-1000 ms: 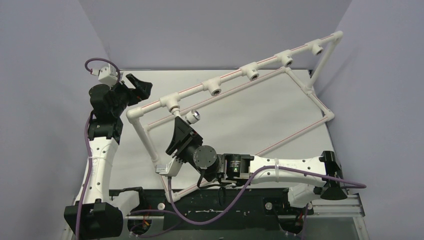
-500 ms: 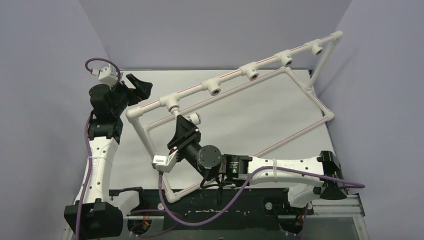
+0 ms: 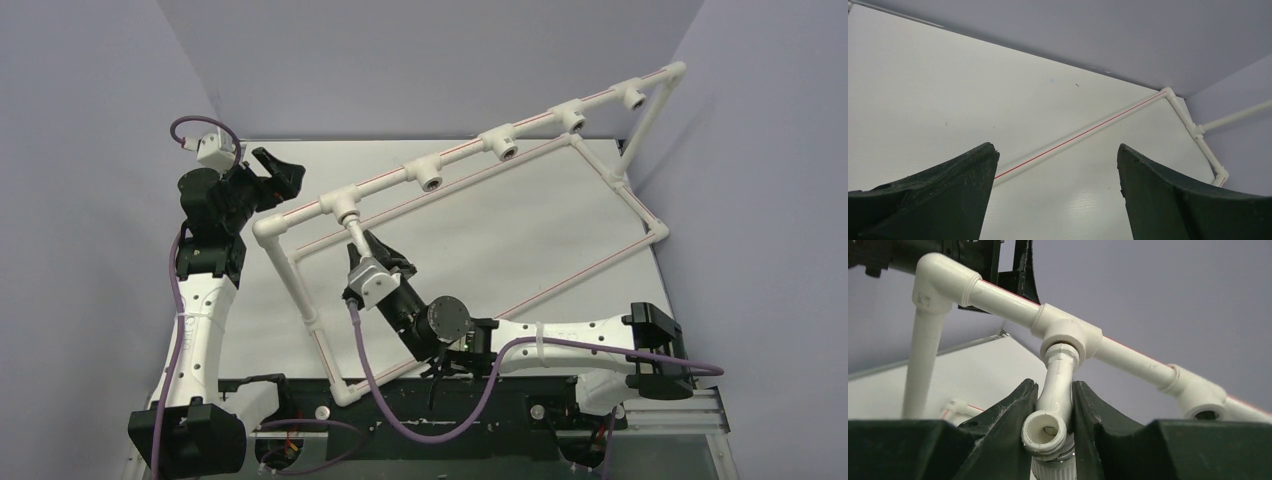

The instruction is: Install the water faucets

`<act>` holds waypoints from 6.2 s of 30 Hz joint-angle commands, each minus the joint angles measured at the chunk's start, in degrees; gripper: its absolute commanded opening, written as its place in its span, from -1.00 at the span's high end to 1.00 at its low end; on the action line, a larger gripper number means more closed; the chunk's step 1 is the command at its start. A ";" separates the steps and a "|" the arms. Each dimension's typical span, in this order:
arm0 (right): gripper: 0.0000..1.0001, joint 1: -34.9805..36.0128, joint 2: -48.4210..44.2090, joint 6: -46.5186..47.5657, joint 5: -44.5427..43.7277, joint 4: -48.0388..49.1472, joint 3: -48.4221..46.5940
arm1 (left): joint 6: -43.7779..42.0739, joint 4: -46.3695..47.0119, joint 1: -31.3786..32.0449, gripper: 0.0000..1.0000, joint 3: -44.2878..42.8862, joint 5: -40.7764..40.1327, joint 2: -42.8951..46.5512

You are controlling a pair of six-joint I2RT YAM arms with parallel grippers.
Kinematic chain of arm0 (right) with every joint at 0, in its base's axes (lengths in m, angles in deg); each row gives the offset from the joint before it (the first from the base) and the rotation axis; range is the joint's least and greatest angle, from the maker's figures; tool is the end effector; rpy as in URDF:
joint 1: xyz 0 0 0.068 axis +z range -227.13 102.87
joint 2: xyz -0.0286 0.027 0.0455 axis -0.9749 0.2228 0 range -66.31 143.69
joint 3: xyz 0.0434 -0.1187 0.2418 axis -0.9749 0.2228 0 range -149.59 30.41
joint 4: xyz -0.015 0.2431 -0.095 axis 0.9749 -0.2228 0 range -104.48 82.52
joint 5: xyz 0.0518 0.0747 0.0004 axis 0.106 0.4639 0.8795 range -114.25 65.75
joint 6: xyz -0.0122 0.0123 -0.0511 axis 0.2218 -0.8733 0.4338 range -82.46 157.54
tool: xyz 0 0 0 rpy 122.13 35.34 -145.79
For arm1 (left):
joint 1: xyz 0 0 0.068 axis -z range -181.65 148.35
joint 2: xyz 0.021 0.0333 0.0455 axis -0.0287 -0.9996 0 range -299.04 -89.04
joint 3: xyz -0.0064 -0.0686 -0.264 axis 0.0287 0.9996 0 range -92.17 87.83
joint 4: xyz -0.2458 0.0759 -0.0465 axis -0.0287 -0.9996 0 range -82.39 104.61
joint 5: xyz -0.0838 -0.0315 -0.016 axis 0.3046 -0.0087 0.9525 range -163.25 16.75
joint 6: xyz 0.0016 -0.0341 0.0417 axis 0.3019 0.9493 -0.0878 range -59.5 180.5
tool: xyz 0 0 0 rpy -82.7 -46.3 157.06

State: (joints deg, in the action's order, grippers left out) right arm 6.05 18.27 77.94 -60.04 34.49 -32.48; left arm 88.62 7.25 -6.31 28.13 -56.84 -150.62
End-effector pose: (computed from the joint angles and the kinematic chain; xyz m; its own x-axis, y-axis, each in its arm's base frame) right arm 0.0612 0.3365 0.3773 0.5113 -0.1533 -0.8456 -0.5369 0.7113 -0.4536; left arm 0.2479 0.0102 0.3802 -0.2354 -0.4728 -0.8491 0.1008 0.8571 -0.5052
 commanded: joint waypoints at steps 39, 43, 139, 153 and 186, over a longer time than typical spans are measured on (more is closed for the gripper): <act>-0.22 -1.88 -3.64 -67.01 -10.69 12.57 2.27 | 0.45 3.31 -0.49 -0.73 -1.14 1.36 0.94; -0.51 -1.92 -5.52 -65.02 -9.11 7.33 1.83 | 0.44 3.36 -0.47 -0.73 -1.17 1.37 0.81; -0.34 -5.63 -8.30 -117.20 -3.37 -15.43 0.61 | 0.52 3.32 -0.43 -0.73 -1.07 1.27 0.19; -0.60 -5.66 -17.73 -92.99 -5.78 -27.33 1.56 | 0.45 3.23 -0.43 -0.73 -1.05 1.24 0.15; -0.65 -2.34 -22.73 12.22 27.59 -41.80 -8.17 | 0.73 3.31 -0.43 -0.73 -1.08 1.65 -0.46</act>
State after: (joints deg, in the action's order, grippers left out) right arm 1.66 -3.94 75.23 -33.42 -6.44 -39.47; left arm 88.84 7.36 -6.38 28.13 -56.23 -150.84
